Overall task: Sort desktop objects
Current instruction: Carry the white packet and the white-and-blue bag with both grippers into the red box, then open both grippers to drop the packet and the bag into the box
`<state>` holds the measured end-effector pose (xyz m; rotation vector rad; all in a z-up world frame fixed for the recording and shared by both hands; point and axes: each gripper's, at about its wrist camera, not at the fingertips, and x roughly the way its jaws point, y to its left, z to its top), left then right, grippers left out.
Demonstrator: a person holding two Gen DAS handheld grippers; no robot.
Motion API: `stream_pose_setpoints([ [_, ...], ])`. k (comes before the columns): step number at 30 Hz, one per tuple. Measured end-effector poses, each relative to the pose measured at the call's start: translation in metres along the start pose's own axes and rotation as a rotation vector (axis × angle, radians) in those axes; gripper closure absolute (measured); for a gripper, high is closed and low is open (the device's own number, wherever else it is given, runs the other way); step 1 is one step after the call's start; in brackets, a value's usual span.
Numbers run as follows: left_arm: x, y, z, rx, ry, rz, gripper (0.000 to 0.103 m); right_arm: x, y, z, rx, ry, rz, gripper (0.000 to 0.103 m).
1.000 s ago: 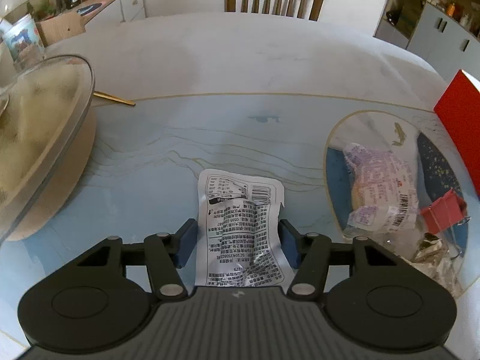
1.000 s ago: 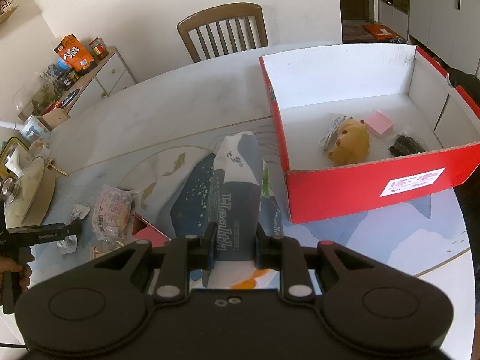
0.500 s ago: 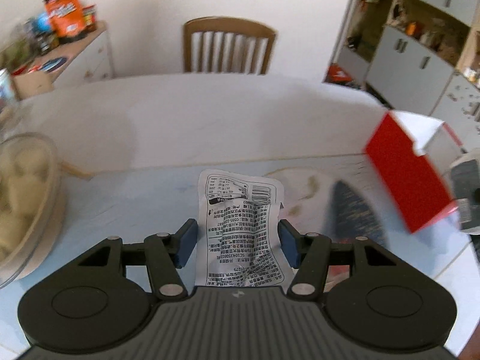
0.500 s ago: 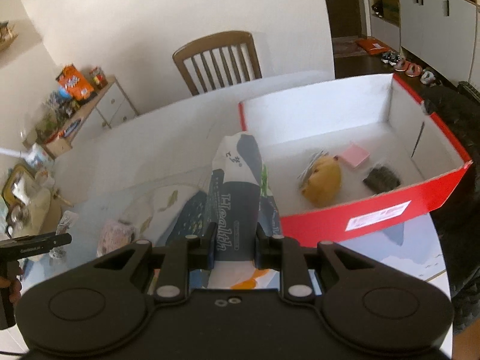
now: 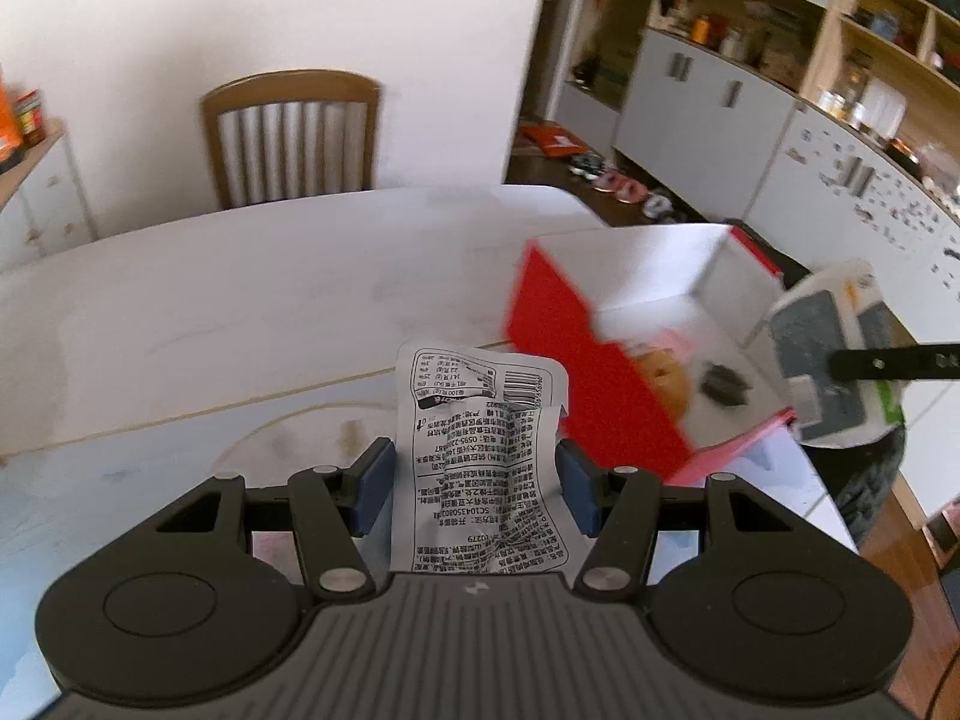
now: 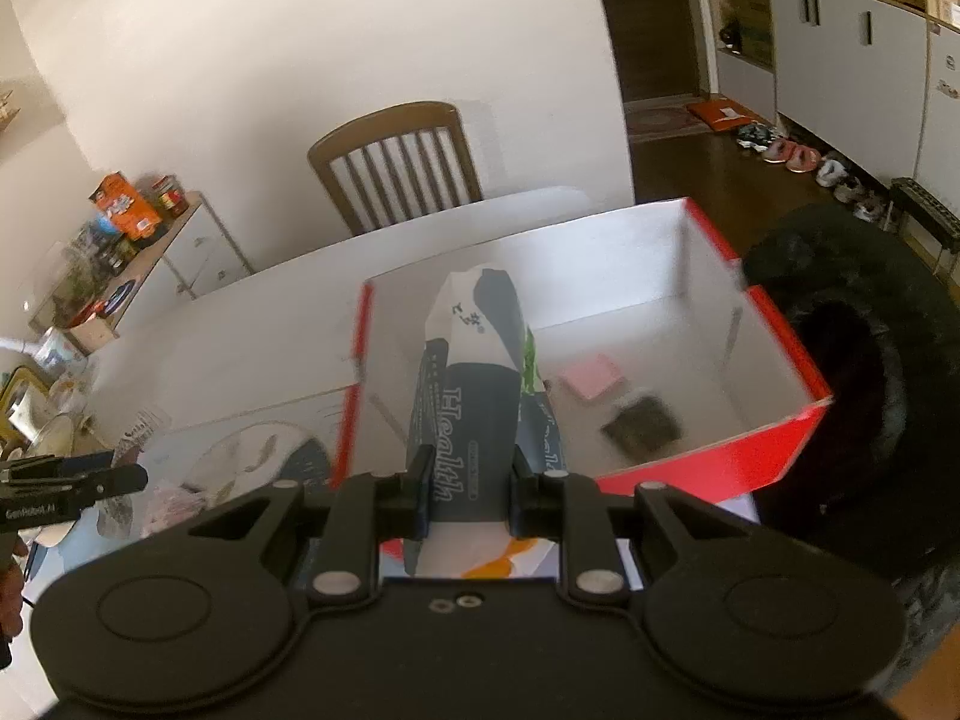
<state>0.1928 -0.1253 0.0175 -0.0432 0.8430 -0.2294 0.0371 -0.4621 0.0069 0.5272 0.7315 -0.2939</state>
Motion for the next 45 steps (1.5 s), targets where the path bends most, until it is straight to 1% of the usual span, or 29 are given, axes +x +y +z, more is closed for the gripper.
stream_pose_setpoints([
  [4,0.015,-0.039,0.015,0.047,0.003,-0.022,0.045,-0.001,-0.025,0.008,0.017,-0.003,-0.003,0.081],
  [9,0.029,-0.083,0.027,0.101,-0.002,-0.039,0.045,0.002,-0.046,0.019,0.028,-0.008,0.002,0.082],
  [19,0.074,-0.132,0.052,0.160,0.023,-0.043,0.045,0.014,-0.065,0.032,0.014,0.006,0.013,0.082],
  [26,0.109,-0.150,0.067,0.198,0.058,-0.043,0.045,0.031,-0.071,0.038,0.021,0.030,0.019,0.082],
  [31,0.134,-0.153,0.078,0.221,0.084,-0.041,0.045,0.044,-0.072,0.041,0.024,0.052,0.029,0.082],
  [37,0.164,-0.155,0.085,0.262,0.124,-0.018,0.045,0.061,-0.069,0.041,0.011,0.089,0.041,0.082],
  [41,0.183,-0.153,0.088,0.258,0.164,0.001,0.045,0.074,-0.067,0.040,0.013,0.112,0.037,0.082],
  [45,0.196,-0.150,0.089,0.248,0.199,0.002,0.045,0.086,-0.066,0.038,0.019,0.137,0.036,0.082],
])
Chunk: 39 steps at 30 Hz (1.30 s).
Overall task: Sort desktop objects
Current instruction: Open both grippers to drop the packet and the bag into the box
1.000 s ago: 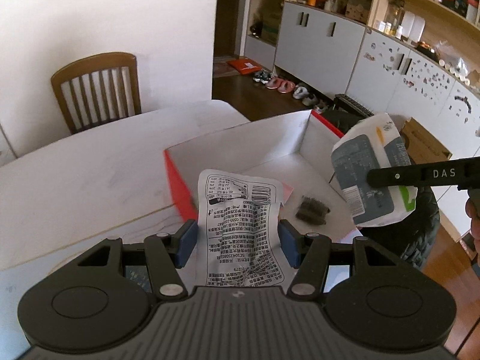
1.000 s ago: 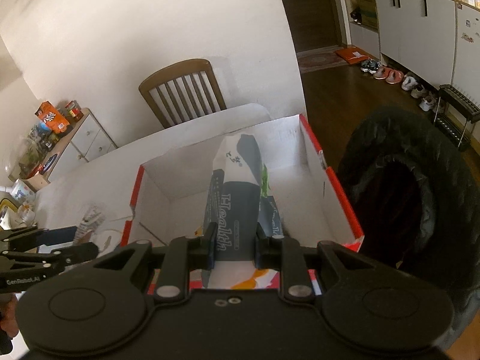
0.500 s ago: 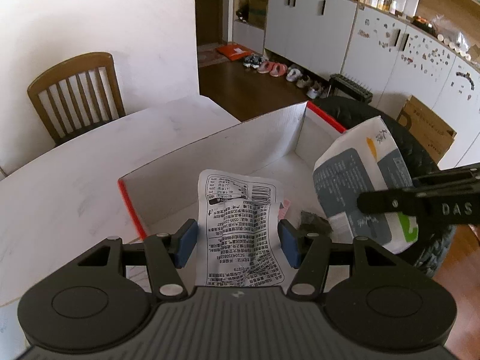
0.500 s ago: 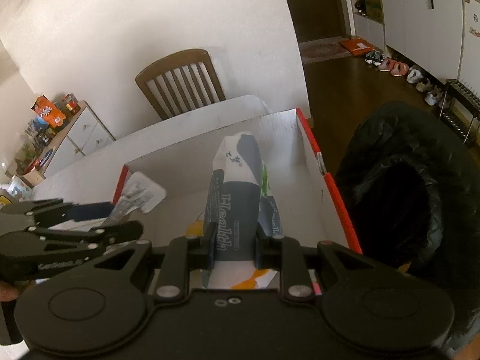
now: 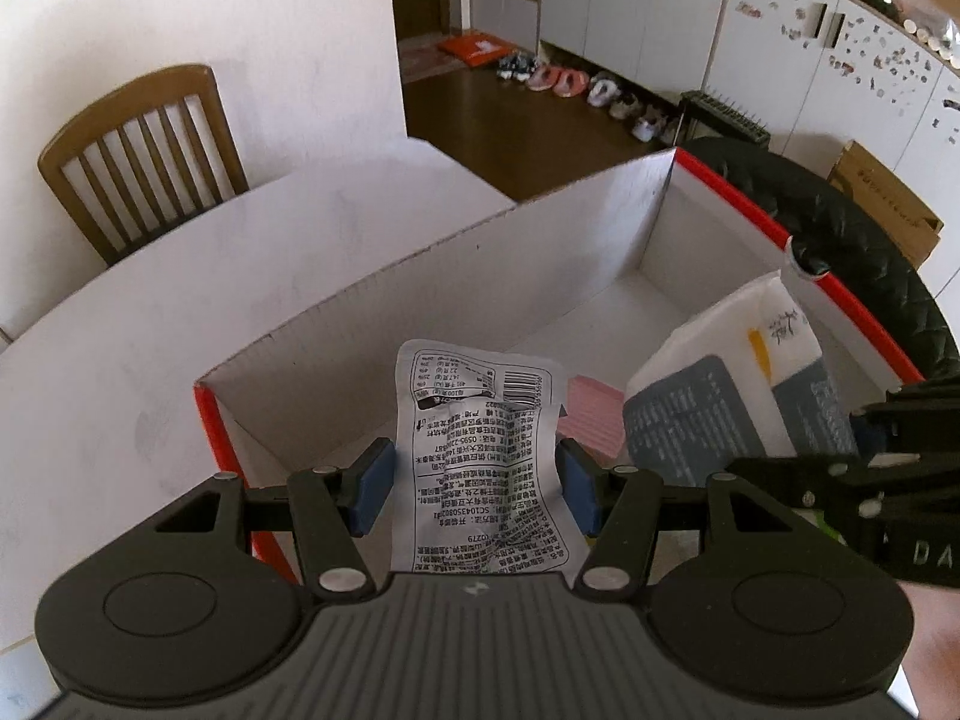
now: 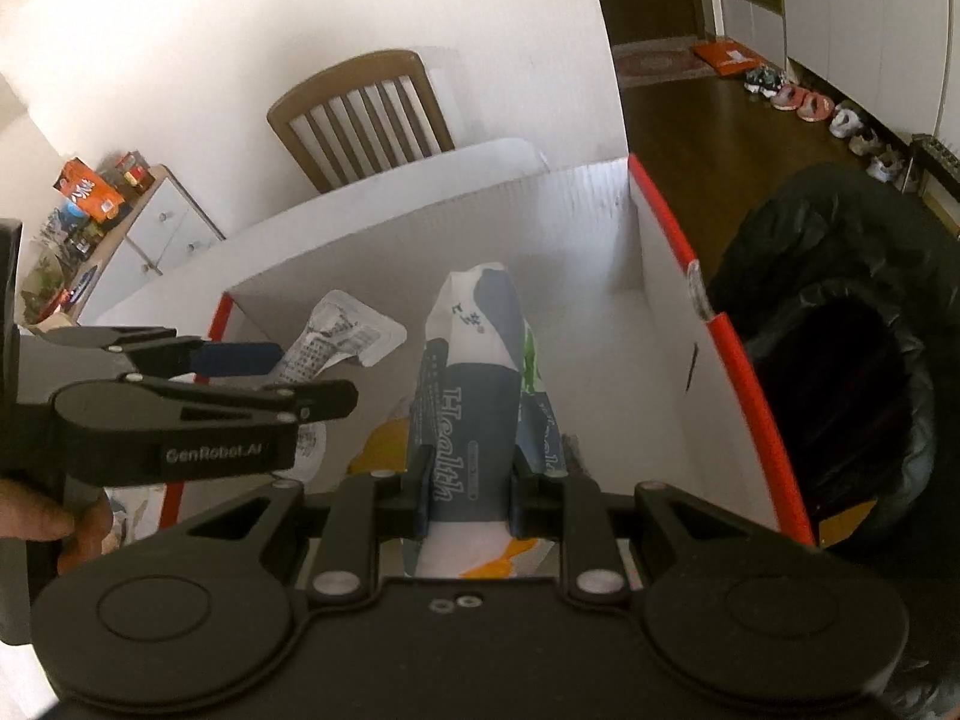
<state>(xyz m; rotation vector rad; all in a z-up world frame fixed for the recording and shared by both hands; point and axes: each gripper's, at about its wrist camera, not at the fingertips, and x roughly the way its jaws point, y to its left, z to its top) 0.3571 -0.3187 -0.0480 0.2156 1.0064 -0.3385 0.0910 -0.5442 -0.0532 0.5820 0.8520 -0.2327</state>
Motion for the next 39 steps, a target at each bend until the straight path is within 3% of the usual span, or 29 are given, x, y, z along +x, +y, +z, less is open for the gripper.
stream_pose_setpoints([
  [9,0.027,-0.011,0.000,0.052,0.095,0.032,0.044,0.018,-0.001,-0.007,-0.026,0.050,-0.026,0.082],
  [19,0.031,-0.008,-0.001,0.006,0.109,-0.002,0.043,0.029,0.002,-0.012,-0.059,0.082,-0.039,0.081],
  [25,0.023,-0.006,-0.005,-0.037,0.087,-0.032,0.043,0.027,0.003,-0.012,-0.088,0.091,-0.033,0.070],
  [30,0.011,-0.005,-0.006,-0.070,0.067,-0.061,0.040,0.017,0.002,-0.012,-0.123,0.062,-0.042,0.050],
  [35,-0.004,-0.004,-0.010,-0.097,0.036,-0.070,0.035,0.003,0.001,-0.012,-0.125,0.029,-0.046,0.040],
  [39,-0.016,-0.001,-0.015,-0.119,0.014,-0.086,0.033,-0.007,0.001,-0.013,-0.125,0.010,-0.036,0.037],
])
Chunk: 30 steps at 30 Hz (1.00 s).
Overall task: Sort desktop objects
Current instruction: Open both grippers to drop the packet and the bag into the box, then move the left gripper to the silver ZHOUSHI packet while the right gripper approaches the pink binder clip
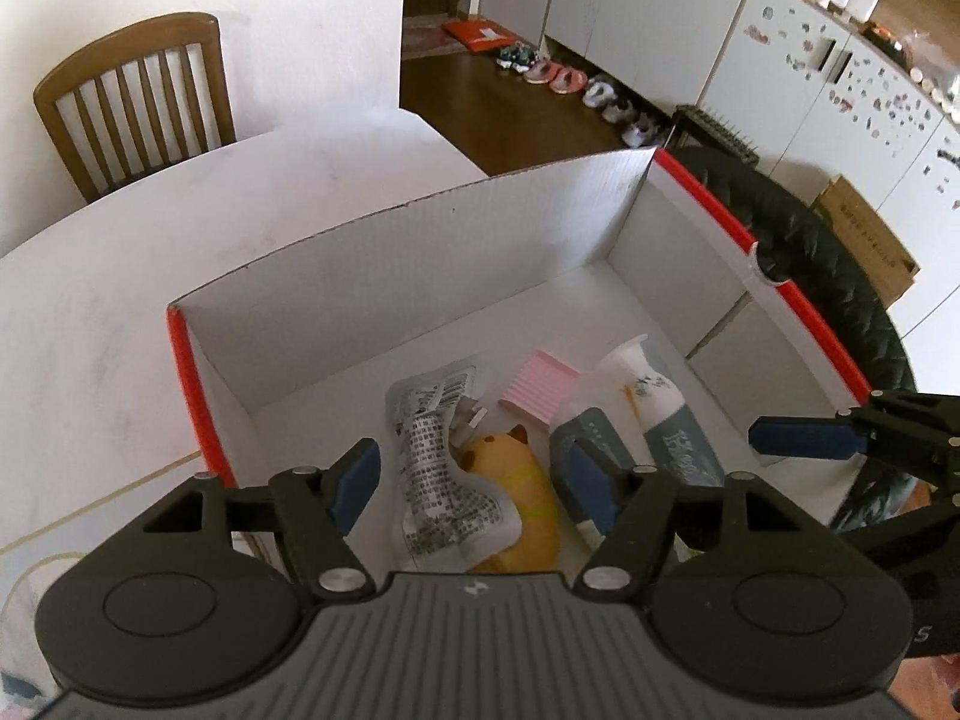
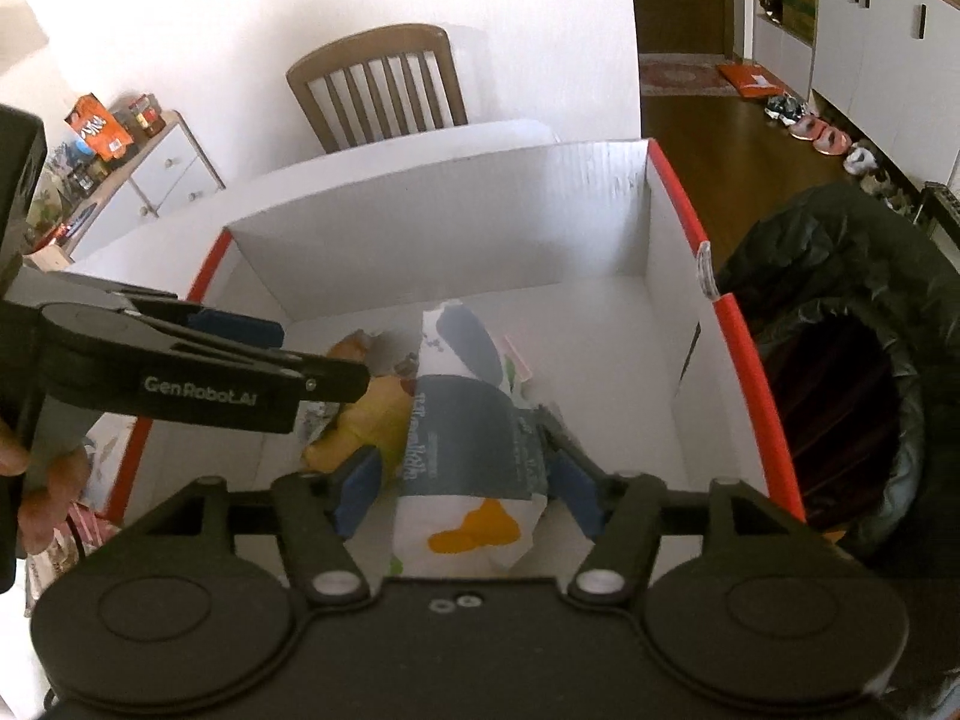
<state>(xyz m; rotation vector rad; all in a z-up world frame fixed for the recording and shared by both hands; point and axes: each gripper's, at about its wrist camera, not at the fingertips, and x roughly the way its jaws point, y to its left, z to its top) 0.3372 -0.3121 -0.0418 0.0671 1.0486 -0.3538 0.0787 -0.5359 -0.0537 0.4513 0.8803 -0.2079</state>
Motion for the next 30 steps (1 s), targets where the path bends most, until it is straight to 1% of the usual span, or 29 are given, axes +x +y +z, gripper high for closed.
stream_pose_setpoints([
  [1,-0.003,0.001,-0.001,-0.003,-0.006,-0.005,0.026,-0.003,0.000,-0.001,0.002,-0.005,0.001,0.036],
  [2,-0.007,0.001,-0.003,-0.006,-0.014,-0.009,0.022,-0.005,0.001,-0.001,0.003,-0.011,0.004,0.033],
  [8,-0.030,0.008,-0.013,-0.033,-0.056,-0.030,0.022,-0.019,0.007,-0.005,-0.010,-0.041,0.013,0.030],
  [11,-0.042,0.012,-0.018,-0.052,-0.081,-0.039,0.020,-0.026,0.013,-0.007,-0.022,-0.055,0.018,0.027],
  [14,-0.055,0.016,-0.025,-0.062,-0.099,-0.053,0.019,-0.032,0.019,-0.009,-0.026,-0.070,0.019,0.022],
  [18,-0.068,0.020,-0.036,-0.058,-0.122,-0.053,0.017,-0.038,0.025,-0.013,-0.012,-0.082,0.024,0.020],
  [22,-0.082,0.024,-0.049,-0.056,-0.146,-0.057,0.017,-0.041,0.034,-0.019,-0.007,-0.086,0.022,0.019],
  [30,-0.108,0.031,-0.083,-0.027,-0.185,-0.069,0.015,-0.052,0.060,-0.032,-0.027,-0.107,0.012,0.018],
])
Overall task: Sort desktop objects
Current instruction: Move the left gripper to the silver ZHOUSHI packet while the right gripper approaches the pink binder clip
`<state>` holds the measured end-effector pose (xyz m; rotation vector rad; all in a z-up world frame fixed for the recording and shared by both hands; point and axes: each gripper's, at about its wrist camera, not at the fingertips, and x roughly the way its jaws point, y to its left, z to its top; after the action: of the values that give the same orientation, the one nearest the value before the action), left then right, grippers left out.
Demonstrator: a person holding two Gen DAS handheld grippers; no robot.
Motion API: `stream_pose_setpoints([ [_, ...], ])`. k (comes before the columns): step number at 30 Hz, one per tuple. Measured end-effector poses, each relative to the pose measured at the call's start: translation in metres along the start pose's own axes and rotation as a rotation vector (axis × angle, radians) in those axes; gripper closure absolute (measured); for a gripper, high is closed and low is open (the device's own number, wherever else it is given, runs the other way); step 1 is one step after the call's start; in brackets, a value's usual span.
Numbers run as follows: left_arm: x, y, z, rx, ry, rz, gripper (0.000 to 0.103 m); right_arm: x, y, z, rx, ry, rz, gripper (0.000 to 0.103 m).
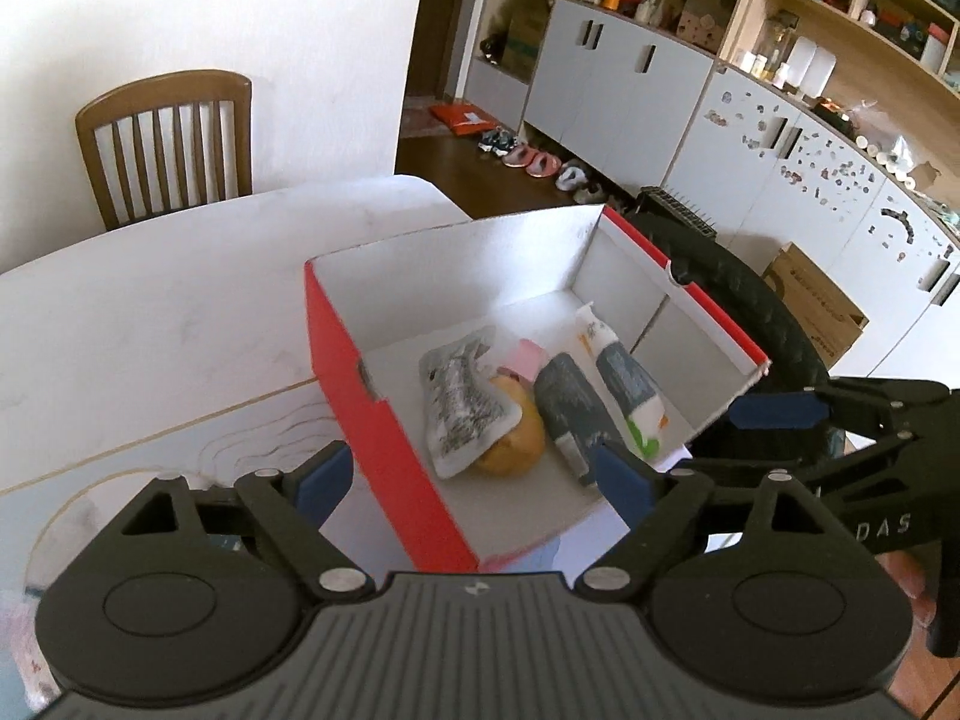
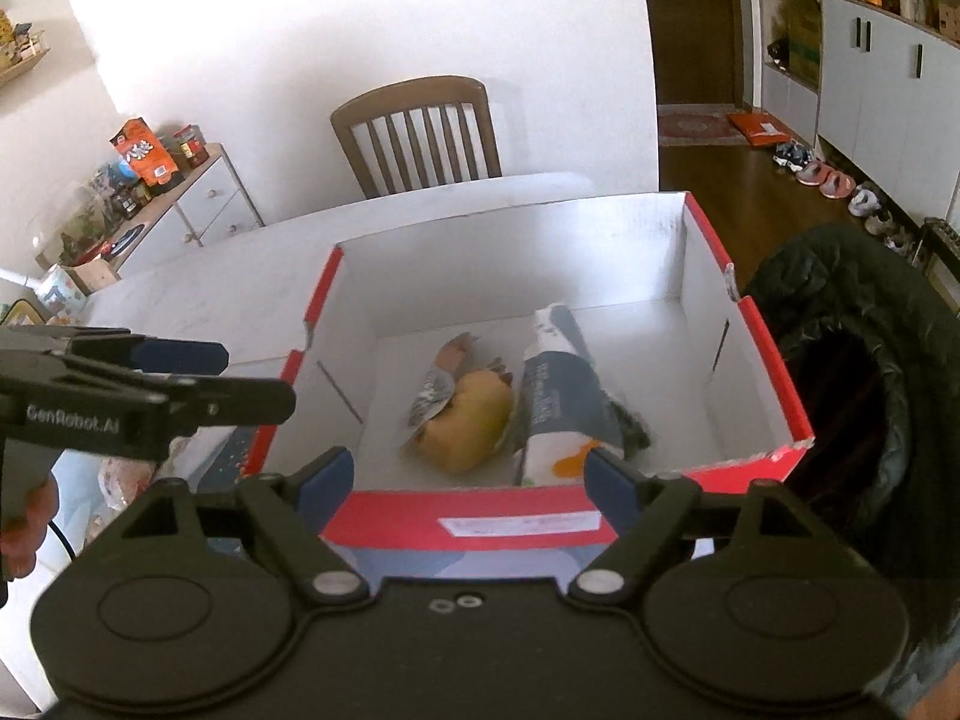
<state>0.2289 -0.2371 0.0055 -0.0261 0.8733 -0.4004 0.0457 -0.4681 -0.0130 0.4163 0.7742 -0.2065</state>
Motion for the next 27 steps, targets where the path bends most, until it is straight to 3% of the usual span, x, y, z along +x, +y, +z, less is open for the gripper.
stream_pose_setpoints([
  [6,-0.023,0.017,-0.018,-0.006,-0.014,-0.018,0.014,-0.003,0.027,-0.011,-0.003,-0.003,0.002,0.016],
  [8,-0.031,0.024,-0.025,-0.006,-0.019,-0.021,0.004,-0.004,0.039,-0.015,-0.013,-0.004,0.002,0.016],
  [10,-0.040,0.032,-0.033,-0.003,-0.024,-0.021,0.001,-0.004,0.051,-0.018,-0.024,-0.004,0.003,0.015],
  [27,-0.098,0.115,-0.106,-0.017,0.016,-0.007,0.001,0.016,0.144,-0.042,-0.055,0.029,0.004,0.014],
])
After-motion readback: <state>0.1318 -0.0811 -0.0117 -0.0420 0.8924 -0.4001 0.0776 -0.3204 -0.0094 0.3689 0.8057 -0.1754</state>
